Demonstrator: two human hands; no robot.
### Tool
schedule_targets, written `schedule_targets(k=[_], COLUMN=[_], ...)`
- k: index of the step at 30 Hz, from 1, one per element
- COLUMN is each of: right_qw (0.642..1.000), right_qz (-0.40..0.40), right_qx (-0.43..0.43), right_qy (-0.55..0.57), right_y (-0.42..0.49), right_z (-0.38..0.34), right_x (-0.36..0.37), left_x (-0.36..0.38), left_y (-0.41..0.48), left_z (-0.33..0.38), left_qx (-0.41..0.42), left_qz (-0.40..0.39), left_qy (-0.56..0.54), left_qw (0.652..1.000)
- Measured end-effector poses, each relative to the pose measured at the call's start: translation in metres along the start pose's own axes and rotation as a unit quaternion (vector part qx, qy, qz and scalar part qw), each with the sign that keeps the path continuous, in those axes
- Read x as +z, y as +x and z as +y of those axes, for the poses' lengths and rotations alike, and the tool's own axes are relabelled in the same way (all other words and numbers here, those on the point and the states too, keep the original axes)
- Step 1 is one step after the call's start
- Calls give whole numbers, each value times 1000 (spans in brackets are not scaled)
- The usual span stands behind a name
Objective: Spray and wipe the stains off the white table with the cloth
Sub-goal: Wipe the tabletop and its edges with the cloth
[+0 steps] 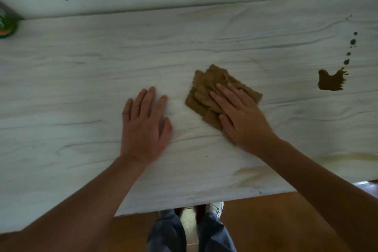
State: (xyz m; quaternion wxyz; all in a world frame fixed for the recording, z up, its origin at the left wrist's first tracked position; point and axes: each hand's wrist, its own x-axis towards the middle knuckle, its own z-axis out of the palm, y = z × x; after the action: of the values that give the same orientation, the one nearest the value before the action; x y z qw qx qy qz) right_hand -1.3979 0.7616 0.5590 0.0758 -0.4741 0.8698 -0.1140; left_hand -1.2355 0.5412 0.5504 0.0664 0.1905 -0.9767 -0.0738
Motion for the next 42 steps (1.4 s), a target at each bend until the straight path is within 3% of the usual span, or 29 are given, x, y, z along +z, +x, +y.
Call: schedule_targets(k=[3,6,9,11,13,16,20,23,26,30,32,37,40,42], right_qw=[999,990,965,958,974,998,997,998,998,973,962,985,996,998], right_qz=[25,62,83,78,63,48,-9,15,45,95,95,119,73,47], right_qx=[33,126,248,277,215,43,-79,-55,22,211,253,120,12,-10], right_qy=[-23,-23,1,-6,-18,-3,6,-17,-27,7,25,23,45,40], right_y=[13,61,119,148,158,118,39,34,73,136,149,108,57,29], right_z=[46,77,68,48,22,-16,-11,43,81,58,29,-27,-35,-25], right_x=[-11,-20,-22,-13,-2,15,3,-10,-17,-12,-5,21,22,15], left_x=[2,3,3,2,2,2,2,3,4,2,2,0,0,0], left_y=[0,1,1,1,1,1,1,2,2,2,1,1,1,1], left_z=[-2,-3,-3,-3,-3,-2,-2,-3,-4,-3,-3,-2,-2,-2], left_qx=[4,4,-1,-3,-4,-2,-5,-3,-2,-6,-6,-8,-9,-6], left_qz=[9,6,-3,-7,-8,-16,-20,-14,-11,-15,-15,-20,-16,-17], left_qy=[-4,-1,-2,-1,-1,3,5,0,-2,-2,1,8,2,-4], left_qw=[1000,1000,1000,1000,1000,1000,1000,1000,1000,1000,1000,1000,1000,1000])
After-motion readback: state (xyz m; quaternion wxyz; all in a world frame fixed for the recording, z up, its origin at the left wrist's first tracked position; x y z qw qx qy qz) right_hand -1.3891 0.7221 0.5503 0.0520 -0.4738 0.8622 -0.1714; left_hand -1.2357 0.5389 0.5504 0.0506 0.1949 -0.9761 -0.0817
